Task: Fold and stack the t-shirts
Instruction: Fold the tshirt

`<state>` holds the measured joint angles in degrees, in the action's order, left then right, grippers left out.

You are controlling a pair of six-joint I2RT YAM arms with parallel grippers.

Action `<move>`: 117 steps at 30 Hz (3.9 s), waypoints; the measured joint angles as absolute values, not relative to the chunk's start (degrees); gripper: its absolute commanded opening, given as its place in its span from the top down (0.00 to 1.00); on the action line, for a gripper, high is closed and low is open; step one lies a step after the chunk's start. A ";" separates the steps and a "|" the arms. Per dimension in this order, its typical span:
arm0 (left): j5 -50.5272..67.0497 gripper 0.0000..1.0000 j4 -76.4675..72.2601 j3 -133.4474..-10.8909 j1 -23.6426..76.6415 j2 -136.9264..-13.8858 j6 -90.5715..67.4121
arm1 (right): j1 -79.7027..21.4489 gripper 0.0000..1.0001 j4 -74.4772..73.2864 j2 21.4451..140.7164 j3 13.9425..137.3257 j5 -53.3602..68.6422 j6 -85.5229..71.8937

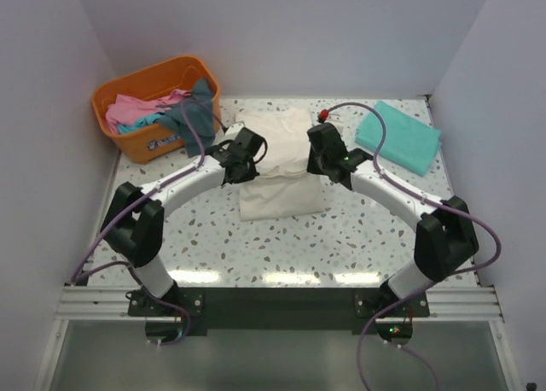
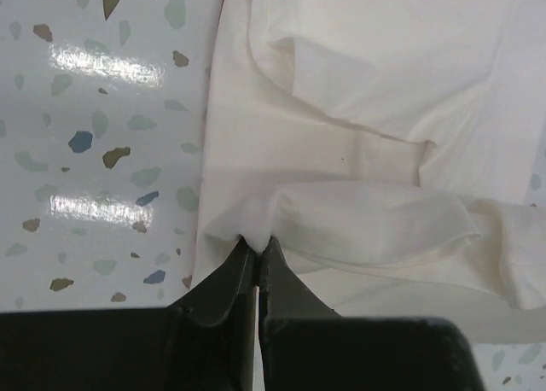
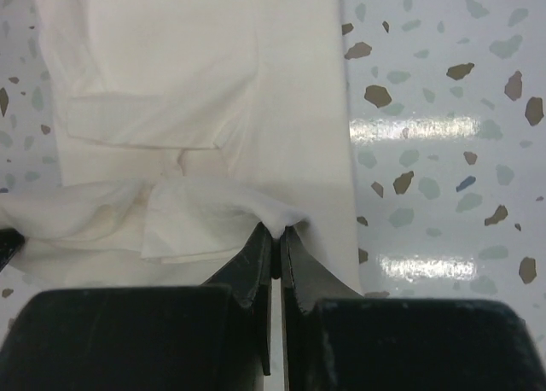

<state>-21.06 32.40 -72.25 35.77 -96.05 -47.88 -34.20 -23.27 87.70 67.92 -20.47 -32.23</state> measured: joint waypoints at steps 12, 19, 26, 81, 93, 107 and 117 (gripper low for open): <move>-18.52 0.56 29.23 -78.89 30.30 -106.26 -40.53 | -29.80 0.92 -22.46 101.78 75.70 -16.47 -29.98; -17.93 0.00 28.75 -83.85 29.80 -109.34 -35.75 | -27.68 0.01 -24.91 106.17 83.07 -13.32 -27.75; -15.84 0.00 26.94 -77.06 29.74 -98.96 -34.92 | -27.70 0.01 -24.43 98.08 75.46 -5.63 -26.94; -2.26 1.00 16.88 -31.00 49.17 -68.82 -52.10 | -28.91 1.00 -26.61 51.16 27.07 11.40 -33.47; -1.08 1.00 28.88 -44.56 54.50 -61.21 -54.41 | -28.97 1.00 -46.59 35.03 41.01 9.54 -35.75; -4.75 1.00 31.05 -62.83 40.69 -73.41 -48.23 | -28.97 1.00 -43.03 55.59 61.12 -6.46 -33.15; -3.36 1.00 31.09 -73.67 34.20 -85.49 -44.14 | -26.76 1.00 -37.39 70.35 71.48 -8.93 -29.58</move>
